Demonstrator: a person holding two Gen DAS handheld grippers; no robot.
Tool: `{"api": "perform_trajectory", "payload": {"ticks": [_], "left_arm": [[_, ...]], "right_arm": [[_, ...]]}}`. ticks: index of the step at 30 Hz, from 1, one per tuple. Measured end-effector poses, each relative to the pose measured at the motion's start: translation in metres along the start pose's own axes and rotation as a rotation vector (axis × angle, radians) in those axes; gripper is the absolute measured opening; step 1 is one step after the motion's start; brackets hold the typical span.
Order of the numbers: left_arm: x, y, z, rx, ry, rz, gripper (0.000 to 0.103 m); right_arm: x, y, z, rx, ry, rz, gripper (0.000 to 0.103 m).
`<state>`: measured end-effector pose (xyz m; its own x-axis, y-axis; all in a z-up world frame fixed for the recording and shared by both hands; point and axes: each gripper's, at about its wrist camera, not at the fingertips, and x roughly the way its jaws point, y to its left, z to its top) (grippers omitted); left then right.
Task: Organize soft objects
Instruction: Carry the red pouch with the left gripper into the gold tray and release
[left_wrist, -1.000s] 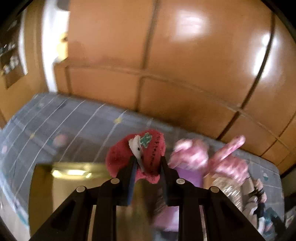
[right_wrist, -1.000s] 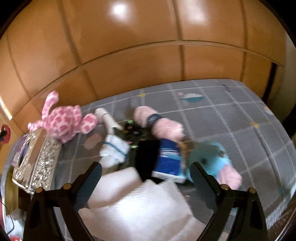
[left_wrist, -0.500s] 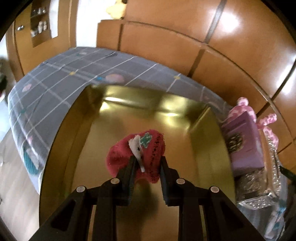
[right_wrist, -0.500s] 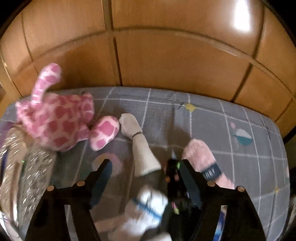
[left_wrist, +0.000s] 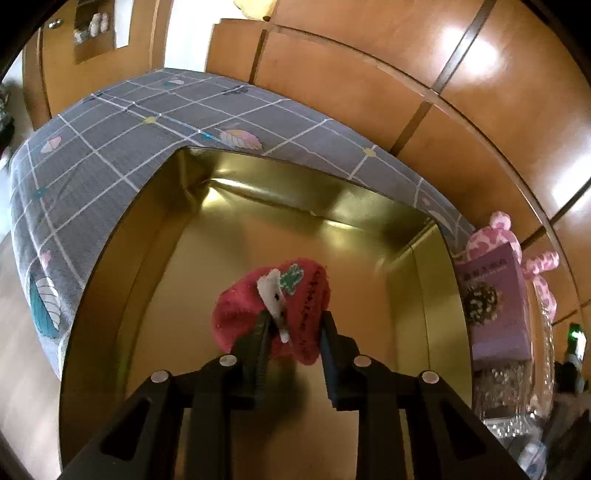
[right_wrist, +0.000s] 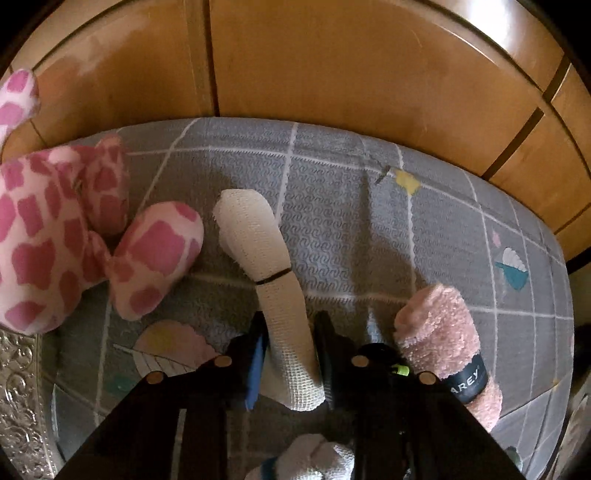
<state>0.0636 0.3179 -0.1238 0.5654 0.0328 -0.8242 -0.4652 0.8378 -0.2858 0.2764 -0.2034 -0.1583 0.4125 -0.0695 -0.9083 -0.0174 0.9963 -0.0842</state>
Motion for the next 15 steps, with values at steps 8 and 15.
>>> {"api": "perform_trajectory", "payload": {"ticks": [8, 15], "left_arm": [[0.015, -0.016, 0.016, -0.007, -0.011, 0.066, 0.074], [-0.011, -0.036, 0.003, 0.063, -0.104, 0.13, 0.091]], "right_arm": [[-0.001, 0.0, 0.002, 0.007, 0.001, 0.011, 0.025], [0.001, -0.003, -0.003, 0.043, -0.019, 0.013, 0.022]]}}
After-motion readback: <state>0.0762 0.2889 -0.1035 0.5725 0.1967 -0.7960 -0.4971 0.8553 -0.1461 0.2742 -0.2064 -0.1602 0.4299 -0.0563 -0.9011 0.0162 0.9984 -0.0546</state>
